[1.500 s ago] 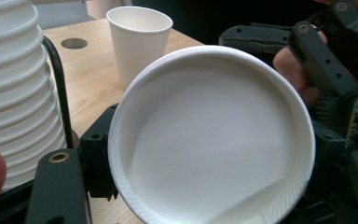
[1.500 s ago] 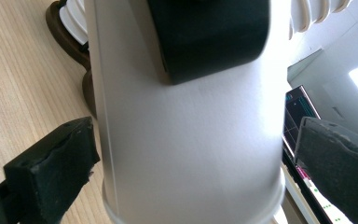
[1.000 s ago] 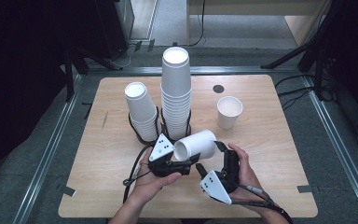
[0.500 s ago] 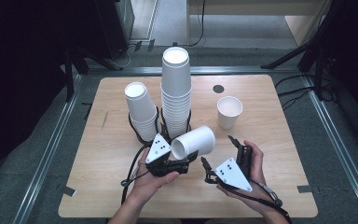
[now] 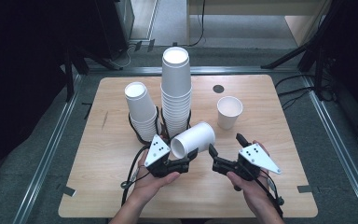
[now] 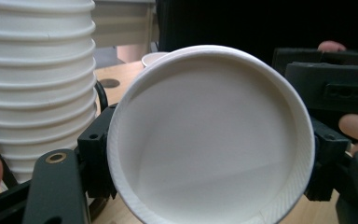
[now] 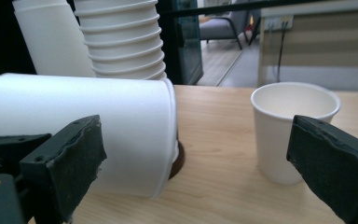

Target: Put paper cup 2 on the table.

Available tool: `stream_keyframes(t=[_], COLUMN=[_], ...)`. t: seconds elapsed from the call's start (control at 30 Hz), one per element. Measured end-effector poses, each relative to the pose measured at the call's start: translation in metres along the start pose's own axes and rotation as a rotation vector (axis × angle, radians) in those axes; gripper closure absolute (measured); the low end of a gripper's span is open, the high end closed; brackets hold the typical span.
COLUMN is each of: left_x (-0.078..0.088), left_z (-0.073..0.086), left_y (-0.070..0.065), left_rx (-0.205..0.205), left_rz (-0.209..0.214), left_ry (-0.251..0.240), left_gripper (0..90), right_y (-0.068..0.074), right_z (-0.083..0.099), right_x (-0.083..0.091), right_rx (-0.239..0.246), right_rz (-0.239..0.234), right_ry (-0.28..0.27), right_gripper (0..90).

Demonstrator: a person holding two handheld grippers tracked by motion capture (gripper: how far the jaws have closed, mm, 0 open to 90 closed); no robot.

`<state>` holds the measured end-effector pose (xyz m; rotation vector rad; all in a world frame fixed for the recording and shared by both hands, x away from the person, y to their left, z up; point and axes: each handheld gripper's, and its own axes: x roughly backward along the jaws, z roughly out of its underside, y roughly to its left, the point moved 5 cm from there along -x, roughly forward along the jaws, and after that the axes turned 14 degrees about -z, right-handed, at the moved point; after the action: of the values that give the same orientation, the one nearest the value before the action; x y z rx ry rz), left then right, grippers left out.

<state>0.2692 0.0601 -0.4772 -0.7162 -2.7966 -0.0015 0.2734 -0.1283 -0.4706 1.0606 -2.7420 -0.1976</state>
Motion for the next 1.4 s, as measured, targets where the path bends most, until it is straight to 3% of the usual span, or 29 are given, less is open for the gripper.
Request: stream_keyframes(t=[0.1,0.23,0.33,0.43,0.6,0.63,0.7,0.8,1.03,1.17,1.3,1.4], left_x=[0.000,-0.001,-0.002,-0.003,-0.003,-0.002,-0.002,-0.001,0.000,-0.001,-0.001,-0.001], left_z=[0.000,0.002,0.004,0.006,0.008,0.008,0.009,0.008,0.009,0.010,0.012,0.012], left_y=[-0.002,-0.005,-0.007,-0.009,-0.011,-0.011,-0.011,-0.010,-0.010,-0.010,-0.011,-0.012], left_rx=[-0.020,-0.023,-0.022,-0.017,-0.020,-0.016,-0.029,-0.010,0.006,-0.004,-0.015,-0.017], left_rz=[-0.020,-0.031,-0.037,-0.043,-0.048,-0.045,-0.062,-0.076,-0.093,-0.099,-0.103,-0.099], left_ry=[-0.026,-0.055,-0.058,-0.074,-0.112,-0.120,-0.141,-0.181,-0.219,-0.235,-0.251,-0.263], left_gripper=[24.4,24.4,24.4,24.5,24.5,24.5,24.5,24.5,24.4,24.4,24.3,24.3], right_y=[0.001,0.006,0.007,0.010,0.008,0.006,0.004,0.008,0.014,0.015,0.018,0.020], right_z=[-0.001,-0.001,-0.002,0.002,0.001,0.000,-0.002,-0.005,-0.006,-0.002,0.001,0.001], right_x=[0.000,0.001,0.000,-0.003,-0.003,-0.002,-0.002,-0.001,-0.003,-0.008,-0.014,-0.019], right_rx=[-0.055,-0.139,-0.217,-0.314,-0.467,-0.520,-0.615,-0.694,-0.876,-0.947,-1.069,-1.131], right_rz=[-0.022,-0.088,-0.120,-0.153,-0.129,-0.114,-0.133,-0.162,-0.123,-0.110,-0.153,-0.177], right_ry=[0.003,0.014,0.014,0.049,0.025,0.011,-0.004,-0.036,-0.119,-0.140,-0.162,-0.173], right_gripper=[4.9,5.8,6.0,4.4,2.4,2.4,1.9,1.9,2.7,2.7,1.8,1.3])
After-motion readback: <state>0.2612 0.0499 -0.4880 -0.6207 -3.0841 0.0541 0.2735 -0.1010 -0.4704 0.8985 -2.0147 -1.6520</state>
